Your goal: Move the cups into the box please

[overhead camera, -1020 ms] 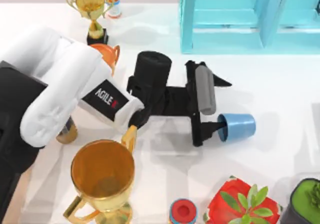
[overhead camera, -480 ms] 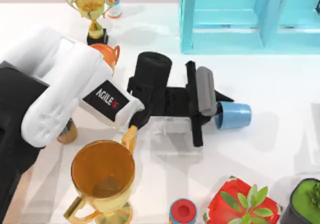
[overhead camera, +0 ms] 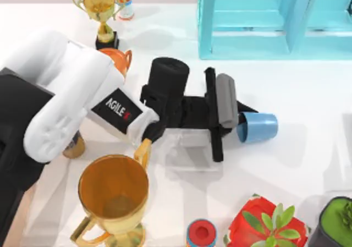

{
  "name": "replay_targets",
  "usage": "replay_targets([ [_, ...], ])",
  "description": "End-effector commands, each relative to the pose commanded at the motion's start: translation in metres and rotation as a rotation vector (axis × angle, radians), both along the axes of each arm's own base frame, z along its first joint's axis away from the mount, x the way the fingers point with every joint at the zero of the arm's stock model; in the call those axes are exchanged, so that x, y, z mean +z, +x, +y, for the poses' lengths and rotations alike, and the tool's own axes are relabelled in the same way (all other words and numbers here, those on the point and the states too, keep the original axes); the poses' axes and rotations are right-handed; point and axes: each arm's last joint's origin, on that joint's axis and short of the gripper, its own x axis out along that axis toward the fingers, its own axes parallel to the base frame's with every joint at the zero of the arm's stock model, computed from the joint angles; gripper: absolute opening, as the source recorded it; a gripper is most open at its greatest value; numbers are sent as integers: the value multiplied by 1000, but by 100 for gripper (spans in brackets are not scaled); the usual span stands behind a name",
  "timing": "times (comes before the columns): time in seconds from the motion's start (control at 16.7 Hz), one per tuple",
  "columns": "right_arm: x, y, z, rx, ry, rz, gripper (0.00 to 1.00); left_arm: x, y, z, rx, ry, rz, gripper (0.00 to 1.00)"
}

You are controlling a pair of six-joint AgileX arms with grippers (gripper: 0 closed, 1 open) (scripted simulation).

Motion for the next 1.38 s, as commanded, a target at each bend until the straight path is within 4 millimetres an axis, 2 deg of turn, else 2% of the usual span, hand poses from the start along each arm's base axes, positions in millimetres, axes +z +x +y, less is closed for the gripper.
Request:
replay_targets([
  [0.18, 0, 0, 0, 0, 0, 0, 100, 9, 7, 2, 19, -9, -35, 0],
  [0.3, 0, 0, 0, 0, 0, 0, 100, 36, 19, 3, 46, -33, -128, 0],
  [0.42, 0, 0, 0, 0, 0, 0, 100, 72, 31, 10, 76, -59, -228, 0],
  [0.6, 0, 0, 0, 0, 0, 0, 100, 115, 45, 46, 138, -68, -283, 0],
  [0.72, 0, 0, 0, 0, 0, 0, 100, 129, 44, 74, 154, -56, -248, 0],
  [0.84, 0, 0, 0, 0, 0, 0, 100, 130, 33, 89, 127, -37, -175, 0],
  [1.08, 0, 0, 0, 0, 0, 0, 100, 108, 7, 99, 22, -7, -33, 0],
  [1.2, 0, 0, 0, 0, 0, 0, 100, 101, 3, 101, 4, -2, -4, 0],
  [1.38, 0, 0, 0, 0, 0, 0, 100, 101, 3, 101, 4, -2, -4, 0],
])
